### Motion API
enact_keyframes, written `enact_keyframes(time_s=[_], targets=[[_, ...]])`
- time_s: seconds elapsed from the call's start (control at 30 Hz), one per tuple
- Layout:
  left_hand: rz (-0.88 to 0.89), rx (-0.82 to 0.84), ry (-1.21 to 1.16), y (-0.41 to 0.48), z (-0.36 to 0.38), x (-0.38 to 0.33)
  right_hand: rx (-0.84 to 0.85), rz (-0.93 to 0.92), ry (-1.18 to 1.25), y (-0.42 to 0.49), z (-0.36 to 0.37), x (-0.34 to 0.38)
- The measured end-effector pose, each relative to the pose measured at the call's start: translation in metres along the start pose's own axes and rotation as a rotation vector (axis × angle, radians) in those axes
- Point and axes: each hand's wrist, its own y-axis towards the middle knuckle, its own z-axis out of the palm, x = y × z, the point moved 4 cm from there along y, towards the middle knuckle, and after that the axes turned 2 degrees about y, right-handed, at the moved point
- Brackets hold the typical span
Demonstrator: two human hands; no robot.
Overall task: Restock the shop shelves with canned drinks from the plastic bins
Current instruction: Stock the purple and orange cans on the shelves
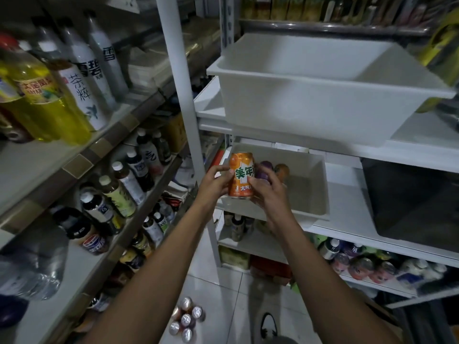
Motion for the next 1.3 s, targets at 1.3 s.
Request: enact_keyframes(time_s=[1.3], targets=[[0.329,-0.997,0.122,-0.313,-0.353,-0.144,1.109,0.058,-0.166,-0.148,0.441,0.001]])
